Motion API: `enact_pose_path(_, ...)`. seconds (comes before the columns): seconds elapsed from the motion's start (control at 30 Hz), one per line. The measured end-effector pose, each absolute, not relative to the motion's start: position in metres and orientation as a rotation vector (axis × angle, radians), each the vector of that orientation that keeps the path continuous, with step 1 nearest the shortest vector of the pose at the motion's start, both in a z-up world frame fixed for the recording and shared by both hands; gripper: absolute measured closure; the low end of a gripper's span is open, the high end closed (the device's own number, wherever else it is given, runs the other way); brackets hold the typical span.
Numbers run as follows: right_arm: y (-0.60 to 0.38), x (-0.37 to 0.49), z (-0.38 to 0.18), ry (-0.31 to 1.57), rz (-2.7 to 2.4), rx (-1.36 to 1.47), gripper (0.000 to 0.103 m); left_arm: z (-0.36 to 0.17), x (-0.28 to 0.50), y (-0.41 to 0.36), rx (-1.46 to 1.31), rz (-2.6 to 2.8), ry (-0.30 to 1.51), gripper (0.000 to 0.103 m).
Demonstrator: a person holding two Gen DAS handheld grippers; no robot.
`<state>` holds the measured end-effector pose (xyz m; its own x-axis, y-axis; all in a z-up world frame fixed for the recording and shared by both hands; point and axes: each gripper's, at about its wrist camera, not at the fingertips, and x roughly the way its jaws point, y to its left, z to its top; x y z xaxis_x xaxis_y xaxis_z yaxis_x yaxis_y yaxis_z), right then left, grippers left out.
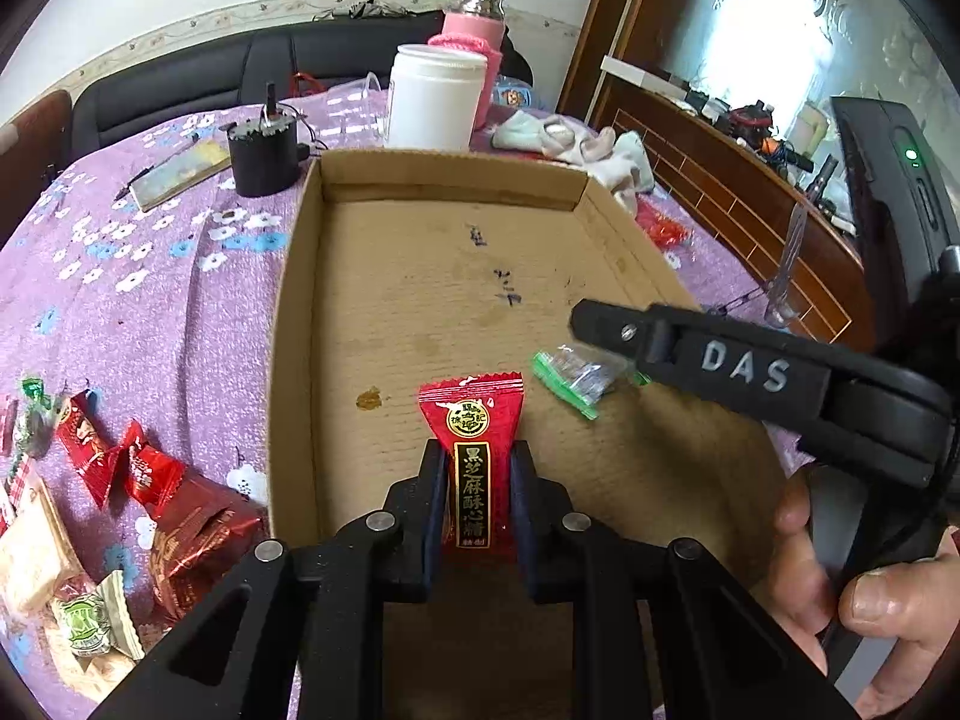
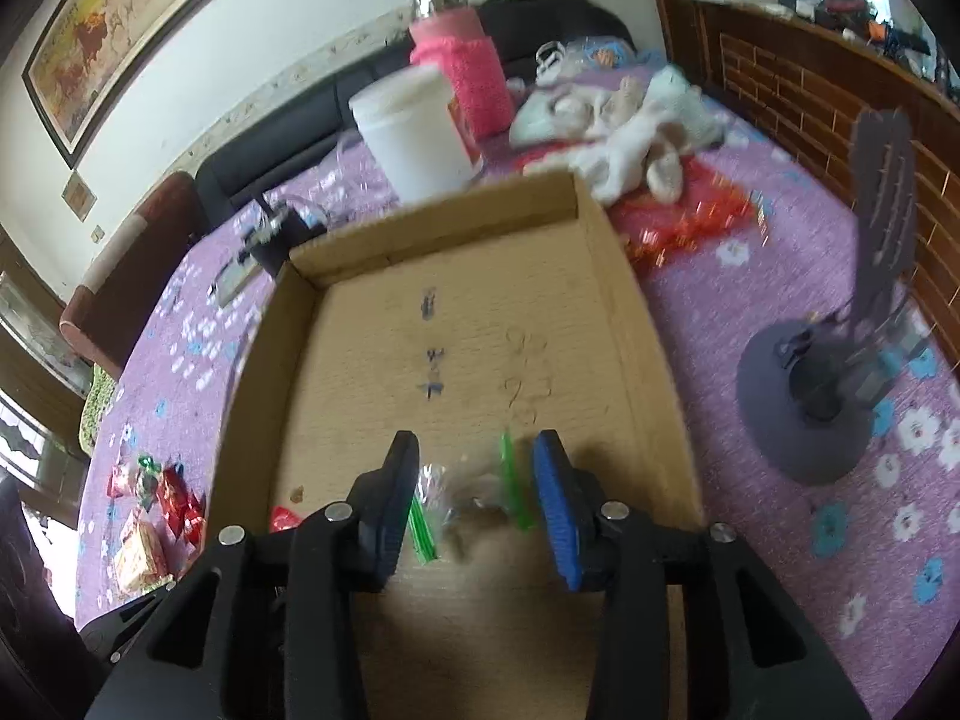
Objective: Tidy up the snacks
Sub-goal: 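Carry both candies into the cardboard tray and open both grippers, then move the left gripper to the red foil packet and grasp it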
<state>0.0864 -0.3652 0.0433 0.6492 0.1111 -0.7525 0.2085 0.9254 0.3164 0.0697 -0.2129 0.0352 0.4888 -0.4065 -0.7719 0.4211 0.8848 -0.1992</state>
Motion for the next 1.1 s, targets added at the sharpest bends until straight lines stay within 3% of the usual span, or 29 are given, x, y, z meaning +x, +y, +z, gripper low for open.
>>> enact_pose_path(0.1, -0.368, 0.074, 0.07, 0.763, -0.109, 0.368, 0.036, 0.041, 0.068, -0.212, 0.015, -0.499, 0.906, 0.084)
enact_pose_path(0.13, -0.368, 0.066, 0.083, 0.697, -0.119, 0.358, 0.02, 0.043, 0.068, -0.211, 0.019, -0.496, 0.902, 0.084)
enact_pose_path(0.17, -0.369, 0.056, 0.096, 0.63, -0.124, 0.353, 0.012, 0.044, 0.068, -0.211, 0.021, -0.493, 0.895, 0.083)
enact_pose_path(0.2, -0.371, 0.049, 0.105, 0.587, -0.126, 0.353, 0.011, 0.046, 0.068, -0.21, 0.024, -0.49, 0.887, 0.083)
enact_pose_path(0.37, -0.394, 0.027, 0.129, 0.471, -0.035, 0.494, 0.01, 0.055, 0.066, -0.209, 0.033, -0.455, 0.865, 0.083)
enact_pose_path(0.6, -0.437, 0.024, 0.118, 0.446, -0.01, 0.677, 0.012, 0.058, 0.064, -0.224, 0.04, -0.466, 0.916, 0.083)
enact_pose_path(0.73, -0.438, 0.028, 0.111, 0.47, 0.055, 0.734, 0.034, 0.048, 0.064, -0.239, 0.089, -0.444, 0.945, 0.083)
enact_pose_path(0.8, -0.434, 0.031, 0.108, 0.484, 0.08, 0.738, 0.036, 0.044, 0.065, -0.246, 0.106, -0.429, 0.953, 0.083)
enact_pose_path(0.87, -0.429, 0.035, 0.104, 0.504, 0.104, 0.736, 0.041, 0.044, 0.064, -0.248, 0.107, -0.412, 0.948, 0.069)
enact_pose_path(0.9, -0.425, 0.038, 0.103, 0.521, 0.118, 0.721, 0.042, 0.044, 0.063, -0.247, 0.102, -0.404, 0.945, 0.049)
enact_pose_path(0.93, -0.419, 0.04, 0.105, 0.532, 0.125, 0.686, 0.042, 0.045, 0.062, -0.246, 0.094, -0.393, 0.939, 0.04)
enact_pose_path(1.1, -0.401, 0.033, 0.116, 0.501, 0.131, 0.595, 0.042, 0.064, 0.04, -0.226, 0.071, -0.367, 0.88, 0.039)
